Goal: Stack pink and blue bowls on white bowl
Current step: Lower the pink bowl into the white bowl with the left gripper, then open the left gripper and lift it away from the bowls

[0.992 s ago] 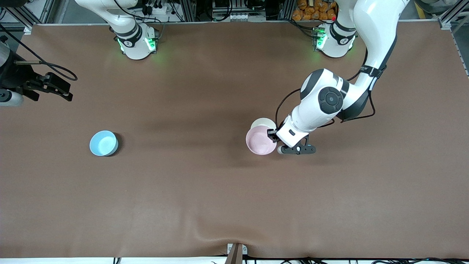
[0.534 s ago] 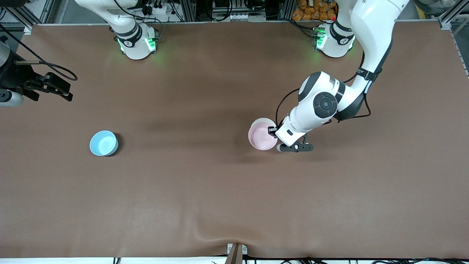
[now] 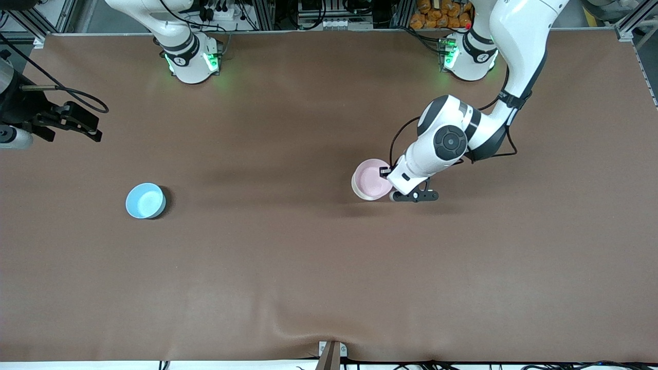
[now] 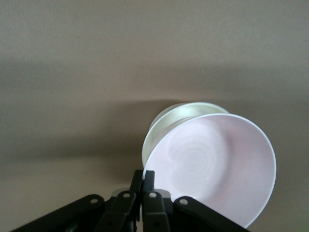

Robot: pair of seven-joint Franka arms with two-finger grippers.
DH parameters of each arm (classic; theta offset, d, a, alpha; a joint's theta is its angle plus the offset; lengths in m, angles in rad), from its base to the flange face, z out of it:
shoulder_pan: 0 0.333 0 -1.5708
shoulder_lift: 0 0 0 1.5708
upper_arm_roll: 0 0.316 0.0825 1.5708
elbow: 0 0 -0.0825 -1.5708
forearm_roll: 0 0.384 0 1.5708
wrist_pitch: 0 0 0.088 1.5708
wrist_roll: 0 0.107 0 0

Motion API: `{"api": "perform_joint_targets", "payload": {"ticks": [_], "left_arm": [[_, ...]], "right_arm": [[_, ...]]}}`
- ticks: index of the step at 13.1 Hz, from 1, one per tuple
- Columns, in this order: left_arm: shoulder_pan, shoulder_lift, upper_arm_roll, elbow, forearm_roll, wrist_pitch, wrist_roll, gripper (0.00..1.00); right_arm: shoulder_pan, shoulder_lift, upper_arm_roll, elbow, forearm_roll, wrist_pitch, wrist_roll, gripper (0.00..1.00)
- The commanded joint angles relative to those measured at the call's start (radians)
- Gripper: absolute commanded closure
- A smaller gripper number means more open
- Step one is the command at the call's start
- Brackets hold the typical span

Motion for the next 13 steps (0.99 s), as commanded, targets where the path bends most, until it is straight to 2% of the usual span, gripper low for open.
{"api": "perform_joint_targets", "payload": {"ticks": [1,13], "left_arm": [[-0.008,-0.029,-0.003,-0.034,0.007,0.007,-0.031,1.0],[-0.042,0.025,0.0,-0.028,0.008,0.07,-0.036,1.0]], "right_arm": [[-0.013,-0.011,0.008,-0.008,0.011,-0.002,-0.012,0.0],[-0.01,-0.011,0.008,-0.008,0.011,-0.001,-0.012,0.0]]}}
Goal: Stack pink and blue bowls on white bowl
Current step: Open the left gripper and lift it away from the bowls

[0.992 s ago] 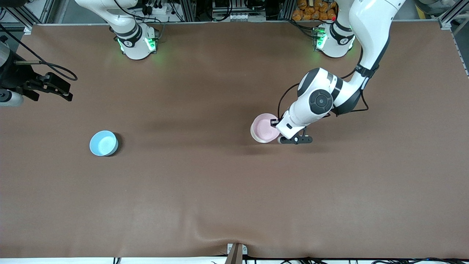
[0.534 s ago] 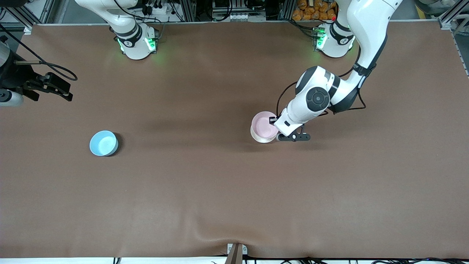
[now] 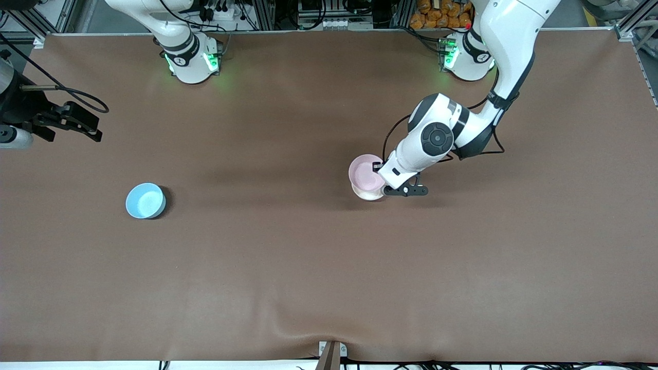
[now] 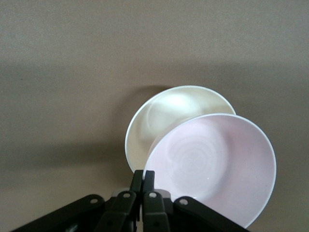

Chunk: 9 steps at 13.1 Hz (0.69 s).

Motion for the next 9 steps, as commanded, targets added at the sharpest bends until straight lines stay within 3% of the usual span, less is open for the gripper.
{"api": "perform_joint_targets", "payload": {"ticks": [1,3,4,5,7,9], "left_arm": [[-0.006,0.003,0.002,-0.004,0.008,0.015,-0.025,1.0],[-0.005,0.013,0.005,-0.004,0.008,0.015,-0.026,0.96],[-0.005,0.013,0.005,-0.004,0.008,0.015,-0.025,0.72],[0.0,0.009,0.006,-0.001,0.01,0.006,-0.019,0.01],[0.014,-0.013,0.006,0.023,0.045,-0.042,-0.02,0.0],[0.041,-0.04,0.009,0.12,0.076,-0.224,-0.02,0.0]], "right_arm": [[-0.01,-0.011,0.007,-0.008,0.011,-0.001,-0.012,0.0],[-0.01,-0.011,0.007,-0.008,0.011,-0.001,-0.012,0.0],[-0.01,-0.011,0.007,-0.008,0.011,-0.001,-0.012,0.0],[-0.01,-0.011,0.007,-0.008,0.011,-0.001,-0.012,0.0],[-0.01,-0.011,0.007,-0.008,0.011,-0.001,-0.012,0.0],[-0.008,-0.011,0.007,-0.008,0.011,-0.001,-0.012,0.0]]}}
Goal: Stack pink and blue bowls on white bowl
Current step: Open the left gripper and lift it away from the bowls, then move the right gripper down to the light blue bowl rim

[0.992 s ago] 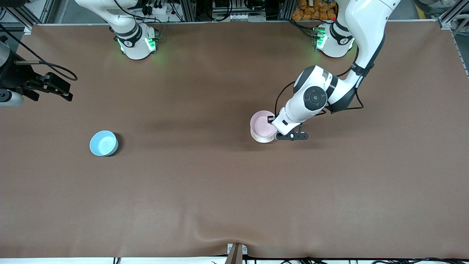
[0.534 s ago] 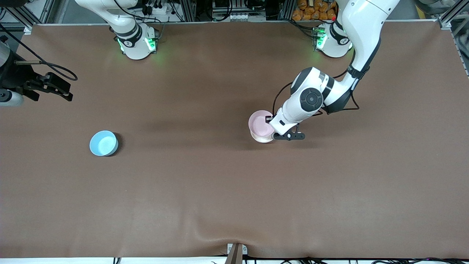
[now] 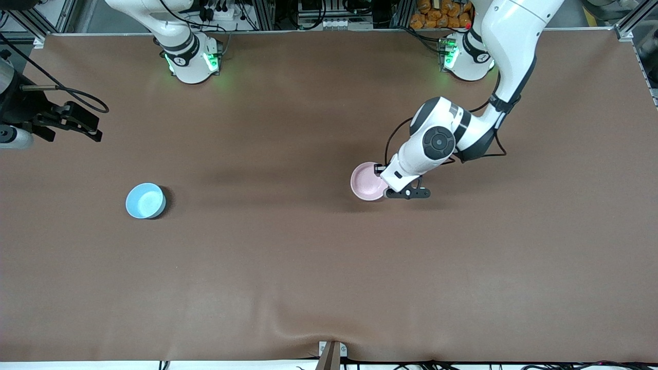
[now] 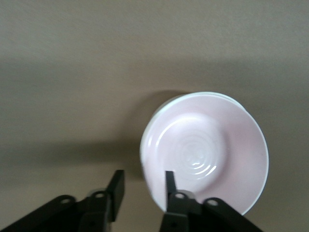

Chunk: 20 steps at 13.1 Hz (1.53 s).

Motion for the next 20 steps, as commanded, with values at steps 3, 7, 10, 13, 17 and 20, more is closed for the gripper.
{"api": "perform_joint_targets", "payload": {"ticks": [3,7,10,13,17,20], "left_arm": [[0.079,-0.055,0.003,0.298,0.04,-0.458,-0.018,0.0],[0.215,-0.168,0.003,0.427,0.054,-0.62,-0.011,0.0],[0.306,-0.308,0.003,0.429,0.055,-0.654,-0.007,0.0],[0.357,-0.395,0.005,0.429,0.054,-0.69,0.081,0.0],[0.438,-0.429,0.006,0.427,0.052,-0.709,0.27,0.0],[0.243,-0.445,0.245,0.414,0.054,-0.714,0.321,0.0]], "right_arm": [[-0.01,-0.011,0.007,-0.008,0.011,-0.001,-0.011,0.0],[-0.023,-0.001,0.007,-0.008,0.011,-0.008,-0.01,0.0],[-0.054,0.071,0.002,0.001,-0.006,-0.002,-0.011,0.0],[-0.105,0.124,0.004,0.004,-0.001,0.003,-0.015,0.0],[-0.14,0.165,0.004,-0.115,-0.001,0.118,-0.143,0.0],[-0.227,0.167,0.004,-0.271,0.009,0.275,-0.286,0.0]]}}
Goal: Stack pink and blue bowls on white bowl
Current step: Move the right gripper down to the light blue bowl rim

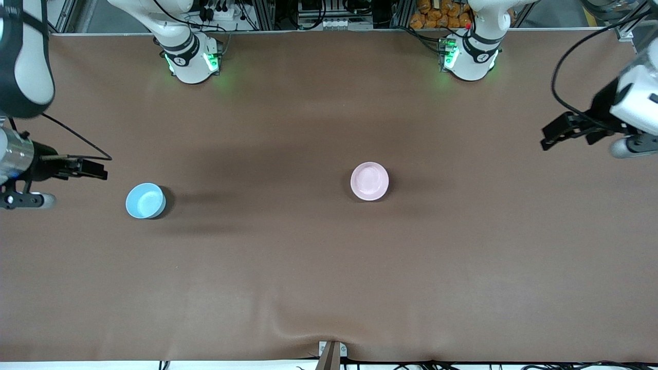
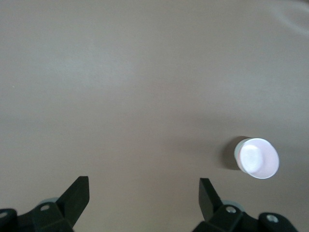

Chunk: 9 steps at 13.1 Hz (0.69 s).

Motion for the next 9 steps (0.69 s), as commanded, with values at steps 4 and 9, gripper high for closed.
{"api": "perform_joint_targets", "payload": {"ticks": [4,9], "left_arm": [[-0.267,-0.048,0.287,-0.036,0.019,-0.012,0.036,0.0],[-0.264,-0.047,0.284,-0.044,0.017,-0.004,0.037,0.0]], "right_arm": [[-0.11,0.034,0.013,-0.307,0.012,0.394,-0.108,0.0],[-0.194,0.161,0.014,-0.33,0.033,0.493,-0.297,0.34]]}}
